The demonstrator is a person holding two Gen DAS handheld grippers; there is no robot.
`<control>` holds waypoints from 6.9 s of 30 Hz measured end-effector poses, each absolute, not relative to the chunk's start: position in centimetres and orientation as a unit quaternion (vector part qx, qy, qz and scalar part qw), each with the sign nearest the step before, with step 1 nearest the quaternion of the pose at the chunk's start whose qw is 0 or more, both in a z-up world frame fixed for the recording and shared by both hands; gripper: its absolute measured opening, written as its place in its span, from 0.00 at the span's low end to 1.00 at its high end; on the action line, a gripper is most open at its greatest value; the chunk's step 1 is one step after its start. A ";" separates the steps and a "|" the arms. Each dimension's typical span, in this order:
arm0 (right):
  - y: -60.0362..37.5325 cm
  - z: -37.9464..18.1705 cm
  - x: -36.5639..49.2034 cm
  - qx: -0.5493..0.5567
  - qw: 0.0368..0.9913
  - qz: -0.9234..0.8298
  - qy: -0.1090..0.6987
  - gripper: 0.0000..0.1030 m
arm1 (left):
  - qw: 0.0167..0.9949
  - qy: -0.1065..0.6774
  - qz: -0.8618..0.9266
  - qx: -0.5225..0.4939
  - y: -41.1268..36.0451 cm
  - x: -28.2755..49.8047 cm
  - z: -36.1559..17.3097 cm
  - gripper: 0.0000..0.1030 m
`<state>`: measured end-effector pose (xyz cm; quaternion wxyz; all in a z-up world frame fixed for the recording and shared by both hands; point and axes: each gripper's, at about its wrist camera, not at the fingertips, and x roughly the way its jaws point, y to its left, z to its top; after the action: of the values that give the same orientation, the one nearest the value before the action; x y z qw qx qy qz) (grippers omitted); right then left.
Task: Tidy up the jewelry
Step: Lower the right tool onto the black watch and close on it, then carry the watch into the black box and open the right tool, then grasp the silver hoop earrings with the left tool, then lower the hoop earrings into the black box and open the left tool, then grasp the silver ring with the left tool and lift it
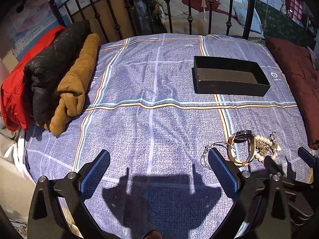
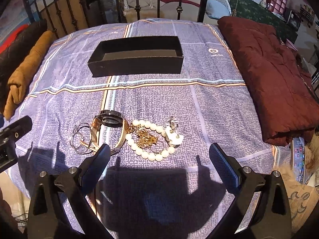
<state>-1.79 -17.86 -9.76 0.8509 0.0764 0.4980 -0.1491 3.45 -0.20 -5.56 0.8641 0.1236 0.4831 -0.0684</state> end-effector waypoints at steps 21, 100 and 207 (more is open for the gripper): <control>-16.6 -13.7 3.9 0.041 0.841 -0.111 0.528 0.30 | 0.839 0.527 -0.048 0.129 -0.7 7.2 -10.0 0.94; -18.0 -10.8 -1.6 0.057 0.846 -0.133 0.514 0.66 | 0.821 0.536 -0.133 0.143 -5.8 4.4 -13.0 0.32; -21.2 -10.2 -0.3 0.104 0.849 -0.130 0.501 0.68 | 0.874 0.433 -0.177 0.135 -14.8 17.0 -5.4 0.27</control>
<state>-0.33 -21.25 -10.17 0.8493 0.1043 0.5009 -0.1298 16.96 -14.75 -5.43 0.8735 0.1347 0.4329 -0.1774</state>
